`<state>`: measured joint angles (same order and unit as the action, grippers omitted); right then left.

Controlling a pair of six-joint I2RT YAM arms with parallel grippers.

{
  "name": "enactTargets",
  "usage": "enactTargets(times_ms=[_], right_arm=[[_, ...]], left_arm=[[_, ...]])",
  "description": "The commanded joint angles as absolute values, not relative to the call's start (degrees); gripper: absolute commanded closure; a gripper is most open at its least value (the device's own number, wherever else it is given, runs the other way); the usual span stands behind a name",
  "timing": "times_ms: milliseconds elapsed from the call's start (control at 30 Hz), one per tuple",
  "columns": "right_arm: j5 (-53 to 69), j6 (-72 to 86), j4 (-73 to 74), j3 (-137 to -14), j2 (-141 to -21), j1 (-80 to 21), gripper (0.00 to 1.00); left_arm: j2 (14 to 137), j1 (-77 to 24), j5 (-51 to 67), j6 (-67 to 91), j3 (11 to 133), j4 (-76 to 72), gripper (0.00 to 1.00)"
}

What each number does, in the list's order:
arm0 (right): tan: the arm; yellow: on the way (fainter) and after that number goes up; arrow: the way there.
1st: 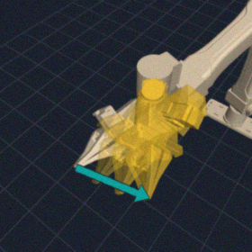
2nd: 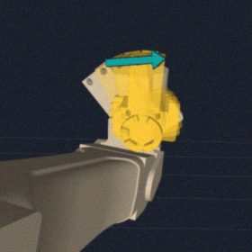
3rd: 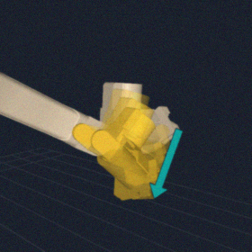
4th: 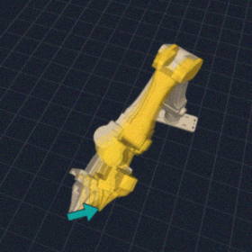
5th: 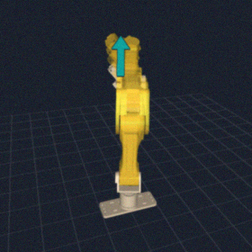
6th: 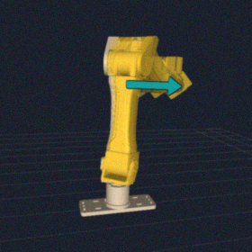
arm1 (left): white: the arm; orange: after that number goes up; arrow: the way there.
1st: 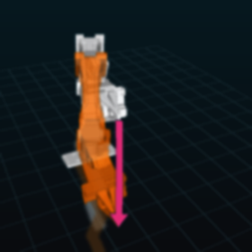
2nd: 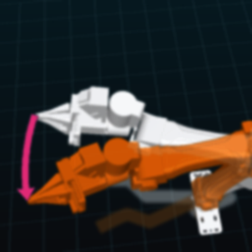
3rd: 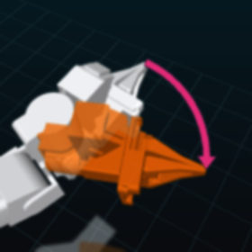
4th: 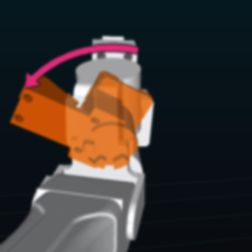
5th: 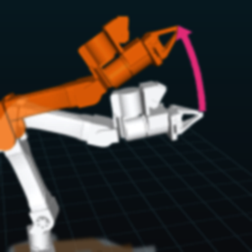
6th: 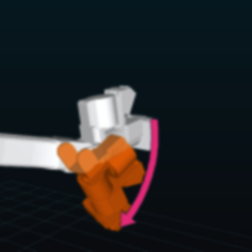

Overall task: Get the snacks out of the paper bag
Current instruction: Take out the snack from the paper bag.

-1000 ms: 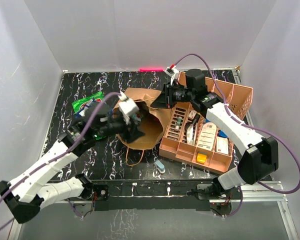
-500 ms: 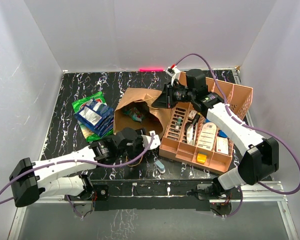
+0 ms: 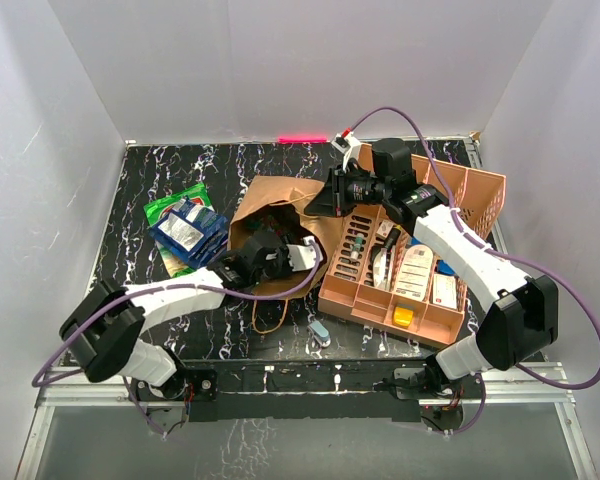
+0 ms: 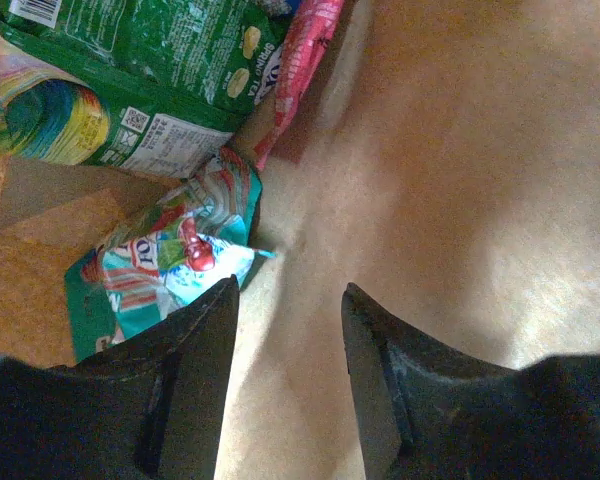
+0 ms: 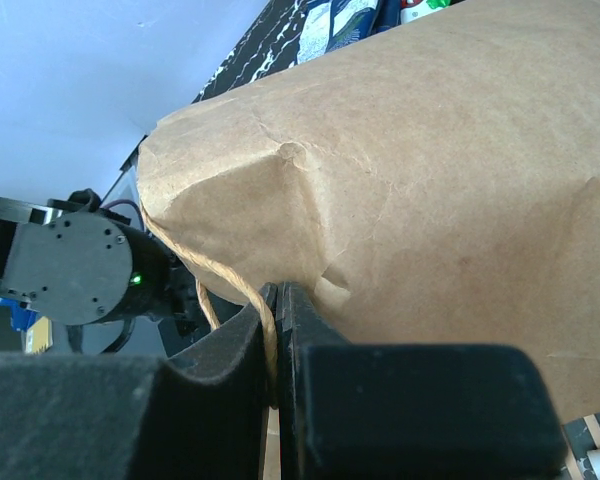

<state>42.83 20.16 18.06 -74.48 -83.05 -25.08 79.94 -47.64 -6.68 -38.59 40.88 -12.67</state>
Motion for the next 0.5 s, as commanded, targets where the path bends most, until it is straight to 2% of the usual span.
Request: enactTargets(times_ms=[0,167,467], right_arm=[[41.5,18.9,17.7,-77.1,-81.5,-24.8,0.93],[41.4,18.8,17.7,-77.2,-81.6,-24.9,0.93],[41.5,18.7,18.0,-77.6,-81.8,-24.8,0.93]], left_arm=[[83.0,-45.8,-5.6,-38.7,44.1,-19.2,0.53],[87.5,-44.8,-8.6,-38.3,42.7,-28.0,0.42],[96.2,-41.4,-13.2,-42.4,45.5,-34.7,0.36]])
